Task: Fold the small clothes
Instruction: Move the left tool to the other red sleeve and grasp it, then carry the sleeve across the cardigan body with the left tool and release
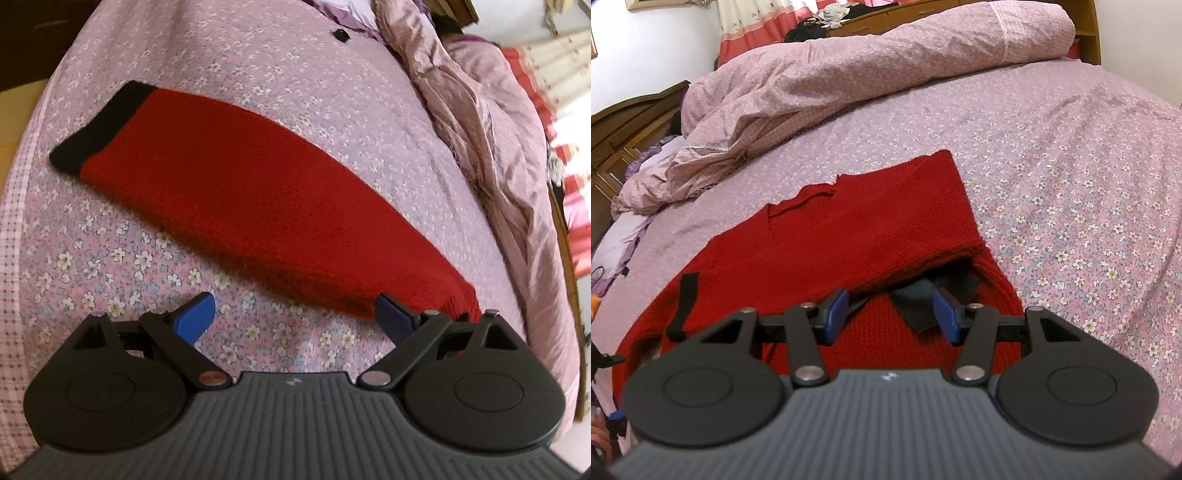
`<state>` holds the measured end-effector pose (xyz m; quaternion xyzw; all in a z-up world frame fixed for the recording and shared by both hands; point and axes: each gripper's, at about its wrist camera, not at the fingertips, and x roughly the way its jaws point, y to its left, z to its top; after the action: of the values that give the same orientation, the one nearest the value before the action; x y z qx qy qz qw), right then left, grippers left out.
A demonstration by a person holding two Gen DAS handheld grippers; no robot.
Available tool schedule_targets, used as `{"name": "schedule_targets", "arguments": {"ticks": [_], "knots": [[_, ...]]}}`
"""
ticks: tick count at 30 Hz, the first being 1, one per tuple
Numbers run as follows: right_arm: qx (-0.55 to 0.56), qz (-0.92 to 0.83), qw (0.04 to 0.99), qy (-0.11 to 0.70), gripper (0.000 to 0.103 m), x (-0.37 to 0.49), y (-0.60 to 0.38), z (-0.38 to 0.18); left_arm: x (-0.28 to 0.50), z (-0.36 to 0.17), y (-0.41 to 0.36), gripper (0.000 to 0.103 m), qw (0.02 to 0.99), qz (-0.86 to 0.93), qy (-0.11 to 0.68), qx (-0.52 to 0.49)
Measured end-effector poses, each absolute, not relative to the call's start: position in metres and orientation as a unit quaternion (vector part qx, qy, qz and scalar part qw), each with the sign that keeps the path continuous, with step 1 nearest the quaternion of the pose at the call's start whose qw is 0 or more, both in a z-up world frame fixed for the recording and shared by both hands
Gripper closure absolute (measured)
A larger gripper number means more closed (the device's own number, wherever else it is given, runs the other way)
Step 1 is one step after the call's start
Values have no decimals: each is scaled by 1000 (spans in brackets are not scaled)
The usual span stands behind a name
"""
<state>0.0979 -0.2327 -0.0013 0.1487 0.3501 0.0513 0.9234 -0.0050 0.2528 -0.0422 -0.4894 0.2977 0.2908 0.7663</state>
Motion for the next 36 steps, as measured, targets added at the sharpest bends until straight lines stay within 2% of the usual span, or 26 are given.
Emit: {"name": "schedule_targets", "arguments": {"ticks": [8,11,13,16,21,30,36], "knots": [[148,50,919,362,49,100,-231,-9,7,-41,276,11,765,333,257,-488],[149,47,918,363,49,100,-232,-11,7,-40,280,31,765,343,256,-481],[151,44,918,363,49,99,-233,-11,3,-38,280,51,769,349,258,-469],[156,41,917,364,49,99,-235,-12,-3,-37,283,68,771,349,258,-466],[159,45,916,364,49,99,-235,-13,-4,-19,282,85,800,338,242,-433],[167,46,917,360,49,96,-238,-12,12,47,269,88,876,285,173,-348],[170,51,918,354,49,92,-239,-10,35,80,244,89,904,223,150,-334]]}}
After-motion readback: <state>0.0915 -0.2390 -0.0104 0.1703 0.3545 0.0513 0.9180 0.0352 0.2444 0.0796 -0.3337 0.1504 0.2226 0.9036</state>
